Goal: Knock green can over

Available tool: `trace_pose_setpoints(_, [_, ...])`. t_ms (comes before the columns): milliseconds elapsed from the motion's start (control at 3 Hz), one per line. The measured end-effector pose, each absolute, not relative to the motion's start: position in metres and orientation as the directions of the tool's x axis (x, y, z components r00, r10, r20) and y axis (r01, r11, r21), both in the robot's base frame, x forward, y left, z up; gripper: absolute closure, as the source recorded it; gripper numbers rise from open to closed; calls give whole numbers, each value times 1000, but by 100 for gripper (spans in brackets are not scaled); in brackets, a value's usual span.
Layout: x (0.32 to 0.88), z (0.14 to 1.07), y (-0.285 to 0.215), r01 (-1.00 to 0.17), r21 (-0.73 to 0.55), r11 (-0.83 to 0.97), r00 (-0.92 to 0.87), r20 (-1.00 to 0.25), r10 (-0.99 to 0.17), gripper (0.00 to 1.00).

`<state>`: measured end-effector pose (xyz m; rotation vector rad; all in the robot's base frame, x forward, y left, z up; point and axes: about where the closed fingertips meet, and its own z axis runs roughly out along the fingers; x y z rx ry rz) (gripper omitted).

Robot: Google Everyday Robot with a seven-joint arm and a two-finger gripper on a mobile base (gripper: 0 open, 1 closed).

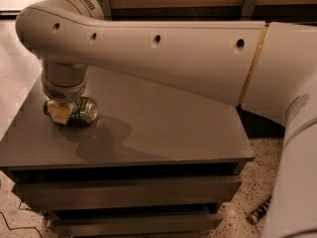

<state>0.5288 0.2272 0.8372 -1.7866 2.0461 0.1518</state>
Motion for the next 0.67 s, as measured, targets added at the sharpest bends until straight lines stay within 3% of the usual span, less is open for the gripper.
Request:
trace_pose_setpoints(333, [528, 838, 227, -967, -189, 169, -87, -377, -922, 3])
trace_pose_setpoints(667, [528, 838, 227, -967, -190, 169, -87, -377, -922, 0])
